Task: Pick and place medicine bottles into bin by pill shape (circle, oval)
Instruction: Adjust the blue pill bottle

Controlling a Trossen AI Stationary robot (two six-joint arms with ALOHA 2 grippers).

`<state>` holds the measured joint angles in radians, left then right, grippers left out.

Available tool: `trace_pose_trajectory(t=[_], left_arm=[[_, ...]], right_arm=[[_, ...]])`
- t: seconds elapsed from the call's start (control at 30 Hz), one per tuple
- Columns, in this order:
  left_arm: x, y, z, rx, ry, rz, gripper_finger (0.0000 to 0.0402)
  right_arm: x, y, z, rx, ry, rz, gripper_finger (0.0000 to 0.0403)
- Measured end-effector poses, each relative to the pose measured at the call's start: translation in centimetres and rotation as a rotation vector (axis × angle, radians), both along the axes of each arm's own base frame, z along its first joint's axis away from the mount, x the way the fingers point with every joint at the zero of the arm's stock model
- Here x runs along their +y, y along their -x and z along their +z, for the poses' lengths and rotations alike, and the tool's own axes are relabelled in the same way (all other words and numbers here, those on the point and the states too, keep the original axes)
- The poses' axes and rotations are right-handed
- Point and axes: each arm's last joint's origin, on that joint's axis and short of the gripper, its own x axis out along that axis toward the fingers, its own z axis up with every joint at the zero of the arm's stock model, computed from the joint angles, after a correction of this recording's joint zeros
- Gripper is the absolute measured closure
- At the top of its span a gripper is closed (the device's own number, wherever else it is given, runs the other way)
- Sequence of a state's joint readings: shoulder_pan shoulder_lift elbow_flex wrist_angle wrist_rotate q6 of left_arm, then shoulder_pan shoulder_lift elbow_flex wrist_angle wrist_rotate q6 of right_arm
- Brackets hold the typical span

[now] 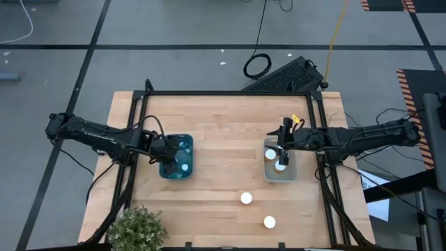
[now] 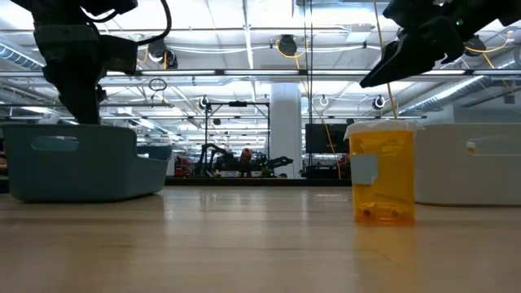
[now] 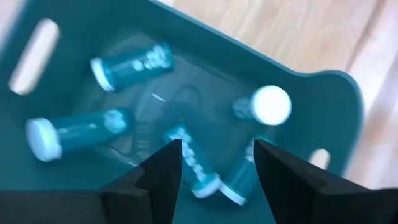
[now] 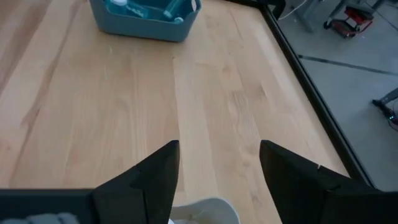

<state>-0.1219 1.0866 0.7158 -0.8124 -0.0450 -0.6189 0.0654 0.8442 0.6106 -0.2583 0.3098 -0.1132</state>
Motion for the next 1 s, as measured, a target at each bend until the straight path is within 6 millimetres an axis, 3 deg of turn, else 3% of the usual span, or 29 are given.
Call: trace_pose_trajectory(t=[0.33, 0.7, 1.0], left_arm=[[0.4, -0.2, -0.2, 0.014, 0.055, 0.052, 0.0199], [0.7, -1.1, -3.0, 0.234, 0.009, -0.021, 0.0199], [1.3, -1.9, -4.5, 0.303, -0.018, -0.003, 0.0199]], right_arm=[[0.0, -0.2, 0.2, -0.035, -0.018, -0.01, 0.0188], [0.0, -1.2, 1.6, -0.199, 0.019, 0.014, 0.0188], [-0.4, -1.8, 1.7, -0.232, 0.038, -0.002, 0.0188]])
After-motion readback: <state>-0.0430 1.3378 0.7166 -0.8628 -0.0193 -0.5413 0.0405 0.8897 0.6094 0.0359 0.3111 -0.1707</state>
